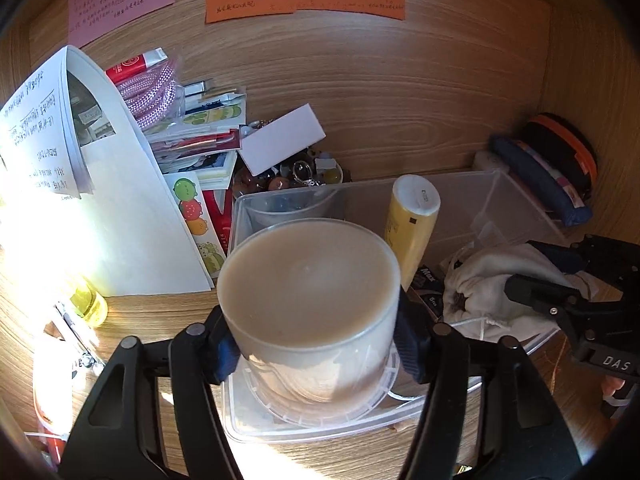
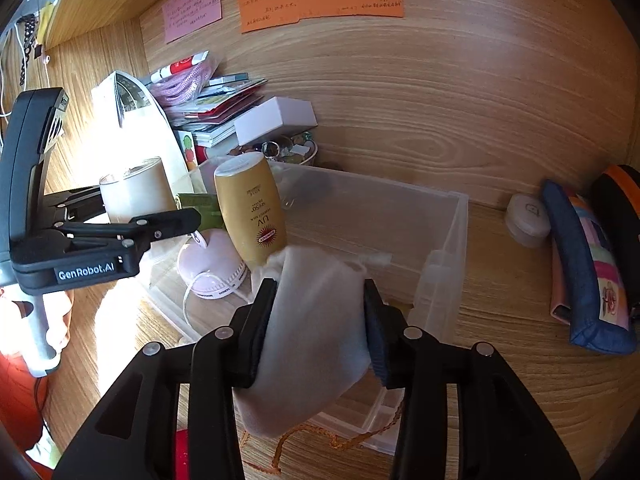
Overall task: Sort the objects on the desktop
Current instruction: 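Carry cup into bin with left tool while right tool lowers pouch into bin, then open left tool over bin while right tool grasps red pouch with gold ribbon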
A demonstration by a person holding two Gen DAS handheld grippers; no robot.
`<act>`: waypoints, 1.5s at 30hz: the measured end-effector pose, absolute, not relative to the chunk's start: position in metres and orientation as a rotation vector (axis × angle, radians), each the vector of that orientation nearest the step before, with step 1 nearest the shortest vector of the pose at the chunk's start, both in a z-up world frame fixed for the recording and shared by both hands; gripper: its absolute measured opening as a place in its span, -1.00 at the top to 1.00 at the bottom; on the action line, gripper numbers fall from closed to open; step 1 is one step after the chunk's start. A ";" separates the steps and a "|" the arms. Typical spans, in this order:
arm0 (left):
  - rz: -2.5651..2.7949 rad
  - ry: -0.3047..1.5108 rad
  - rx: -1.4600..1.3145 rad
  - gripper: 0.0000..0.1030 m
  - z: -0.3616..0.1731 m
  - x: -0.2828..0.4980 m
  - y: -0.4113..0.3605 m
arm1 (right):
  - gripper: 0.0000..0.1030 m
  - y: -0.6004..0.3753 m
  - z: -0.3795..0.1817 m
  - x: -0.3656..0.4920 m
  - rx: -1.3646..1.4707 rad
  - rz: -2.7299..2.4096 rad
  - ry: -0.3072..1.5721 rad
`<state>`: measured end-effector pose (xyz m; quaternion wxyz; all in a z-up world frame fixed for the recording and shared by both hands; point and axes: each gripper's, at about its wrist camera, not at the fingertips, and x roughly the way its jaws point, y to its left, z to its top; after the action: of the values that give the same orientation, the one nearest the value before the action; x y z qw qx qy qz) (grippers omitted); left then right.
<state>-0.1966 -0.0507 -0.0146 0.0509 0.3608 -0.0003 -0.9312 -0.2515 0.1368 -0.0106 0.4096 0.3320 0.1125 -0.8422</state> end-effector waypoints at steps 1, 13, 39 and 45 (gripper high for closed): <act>-2.825 -0.023 1.090 -0.32 -0.015 -0.196 -0.049 | 0.23 0.137 -0.010 -0.251 0.837 -2.119 0.277; -2.837 -0.046 1.059 -0.72 -0.013 -0.189 -0.045 | -0.33 0.148 0.006 -0.239 0.725 -2.172 0.243; -2.831 -0.095 0.902 -0.90 0.033 -0.145 -0.044 | -0.57 0.159 0.030 -0.218 0.685 -2.200 0.238; -2.843 -0.097 0.907 -0.93 0.034 -0.125 -0.034 | -0.57 0.168 0.037 -0.195 0.677 -2.201 0.239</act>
<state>-0.1251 -0.0340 0.0342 0.0777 0.3030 -0.0323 -0.9493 -0.1948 0.1679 0.0370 0.4018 0.2677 0.0946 -0.8706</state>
